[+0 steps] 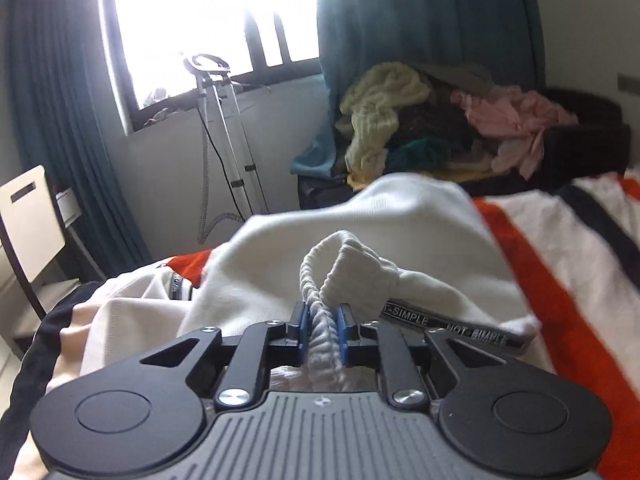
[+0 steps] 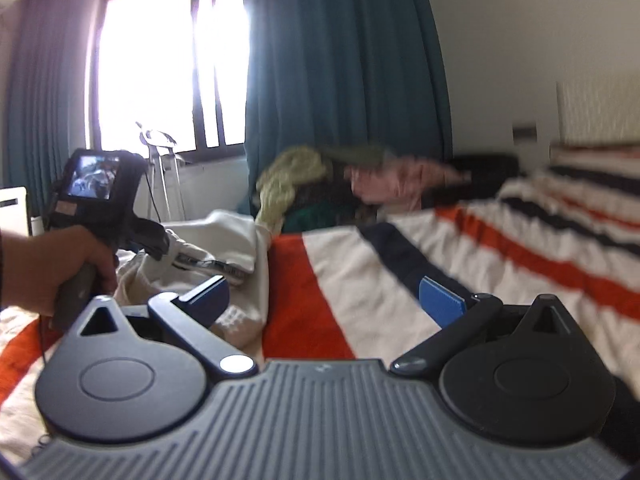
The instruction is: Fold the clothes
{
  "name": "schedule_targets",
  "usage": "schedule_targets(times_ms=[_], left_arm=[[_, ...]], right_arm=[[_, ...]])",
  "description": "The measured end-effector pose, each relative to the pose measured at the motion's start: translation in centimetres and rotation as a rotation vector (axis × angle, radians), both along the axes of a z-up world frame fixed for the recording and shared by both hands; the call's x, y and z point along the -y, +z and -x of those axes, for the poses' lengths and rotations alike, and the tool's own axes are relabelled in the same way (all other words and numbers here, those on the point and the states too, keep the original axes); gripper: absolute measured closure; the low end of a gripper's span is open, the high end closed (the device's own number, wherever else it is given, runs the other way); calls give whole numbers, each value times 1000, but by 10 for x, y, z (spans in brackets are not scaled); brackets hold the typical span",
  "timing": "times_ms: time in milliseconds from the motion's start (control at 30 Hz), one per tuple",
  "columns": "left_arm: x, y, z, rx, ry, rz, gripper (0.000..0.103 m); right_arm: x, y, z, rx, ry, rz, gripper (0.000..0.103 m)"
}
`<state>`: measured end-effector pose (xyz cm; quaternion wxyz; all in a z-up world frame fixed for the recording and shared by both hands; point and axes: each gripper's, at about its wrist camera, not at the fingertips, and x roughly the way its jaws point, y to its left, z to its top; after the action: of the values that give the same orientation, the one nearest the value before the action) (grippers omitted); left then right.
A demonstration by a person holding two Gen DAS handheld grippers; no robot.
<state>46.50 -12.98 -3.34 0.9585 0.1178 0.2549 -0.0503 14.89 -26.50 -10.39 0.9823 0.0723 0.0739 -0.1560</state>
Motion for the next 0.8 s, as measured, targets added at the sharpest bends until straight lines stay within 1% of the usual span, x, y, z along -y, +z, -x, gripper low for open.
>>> schedule_targets(times_ms=[67,133,167,200,300,400,467,533,633,733,800], left_arm=[[-3,24,21,20,-12,62,93],[-10,49,53,45,-10,135,93],[-13,59,76,70,-9,167,94],[-18,67,98,88,-12,197,94],[-32,85,167,128,-17,276,96],[-51,96,230,171,0,323,99],[-63,96,263,164,-4,348,100],[-75,89,292,155,0,361,100],[-96,64,327,120,9,344,100],[-119,35,352,75,34,356,103],[-132,22,362,88,38,343,103]], right_arm=[[-1,0,4,-11,13,6,0],[0,0,9,-20,11,13,0],[2,3,12,-21,-1,20,0],[3,6,15,-16,-14,26,0],[3,16,30,48,-39,43,0],[-1,17,38,46,-12,74,0],[-5,16,44,30,12,88,0],[-9,15,46,-11,38,89,0],[-15,13,50,-72,79,91,0],[-20,11,52,-128,113,78,0],[-23,6,50,-161,131,65,0]])
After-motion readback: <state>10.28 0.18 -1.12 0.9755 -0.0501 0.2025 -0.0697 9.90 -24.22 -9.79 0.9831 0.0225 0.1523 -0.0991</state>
